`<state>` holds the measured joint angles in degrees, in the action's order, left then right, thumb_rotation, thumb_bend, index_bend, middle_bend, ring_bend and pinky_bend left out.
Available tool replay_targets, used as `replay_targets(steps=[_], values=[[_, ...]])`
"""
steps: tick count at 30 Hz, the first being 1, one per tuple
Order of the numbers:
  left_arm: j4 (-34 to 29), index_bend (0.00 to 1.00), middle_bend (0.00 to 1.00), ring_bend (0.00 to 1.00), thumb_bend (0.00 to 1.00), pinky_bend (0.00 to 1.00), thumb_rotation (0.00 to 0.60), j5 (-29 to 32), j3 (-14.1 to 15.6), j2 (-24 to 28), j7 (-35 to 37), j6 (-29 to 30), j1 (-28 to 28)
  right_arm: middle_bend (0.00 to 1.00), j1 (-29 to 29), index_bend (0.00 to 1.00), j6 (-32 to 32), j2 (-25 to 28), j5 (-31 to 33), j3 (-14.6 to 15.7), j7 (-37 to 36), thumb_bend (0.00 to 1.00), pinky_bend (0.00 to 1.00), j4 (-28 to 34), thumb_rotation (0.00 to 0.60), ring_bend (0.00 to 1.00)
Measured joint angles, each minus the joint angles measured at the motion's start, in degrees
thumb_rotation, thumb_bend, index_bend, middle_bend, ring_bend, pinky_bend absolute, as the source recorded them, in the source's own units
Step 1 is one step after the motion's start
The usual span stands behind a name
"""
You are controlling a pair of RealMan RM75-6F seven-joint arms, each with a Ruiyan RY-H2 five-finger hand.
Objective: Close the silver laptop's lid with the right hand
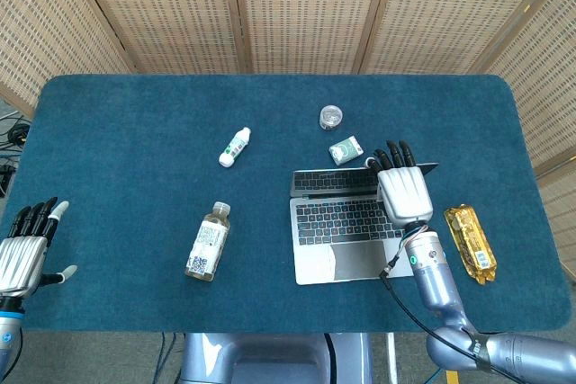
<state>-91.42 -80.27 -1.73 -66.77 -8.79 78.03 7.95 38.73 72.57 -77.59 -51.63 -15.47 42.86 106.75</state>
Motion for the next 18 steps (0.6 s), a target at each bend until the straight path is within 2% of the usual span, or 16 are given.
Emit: replay_targets(steps=[7,18], values=[[-0.4,0.00,0.00,0.00,0.10,0.00,0.600,0.0,0.1,0.3,0.0,-0.1,0.0,0.35,0.7,0.41,1.4,0.4,1.4,0.3,2.4,1.00,0.07,2.3,0.600,0.11],[-0.3,0.00,0.00,0.00,0.10,0.00,0.600,-0.1,0.2,0.3,0.0,-0.1,0.1,0.43,0.9,0.46,2.7,-0.1,1.9,1.3,3.4,1.00,0.09,2.7,0.600,0.15]])
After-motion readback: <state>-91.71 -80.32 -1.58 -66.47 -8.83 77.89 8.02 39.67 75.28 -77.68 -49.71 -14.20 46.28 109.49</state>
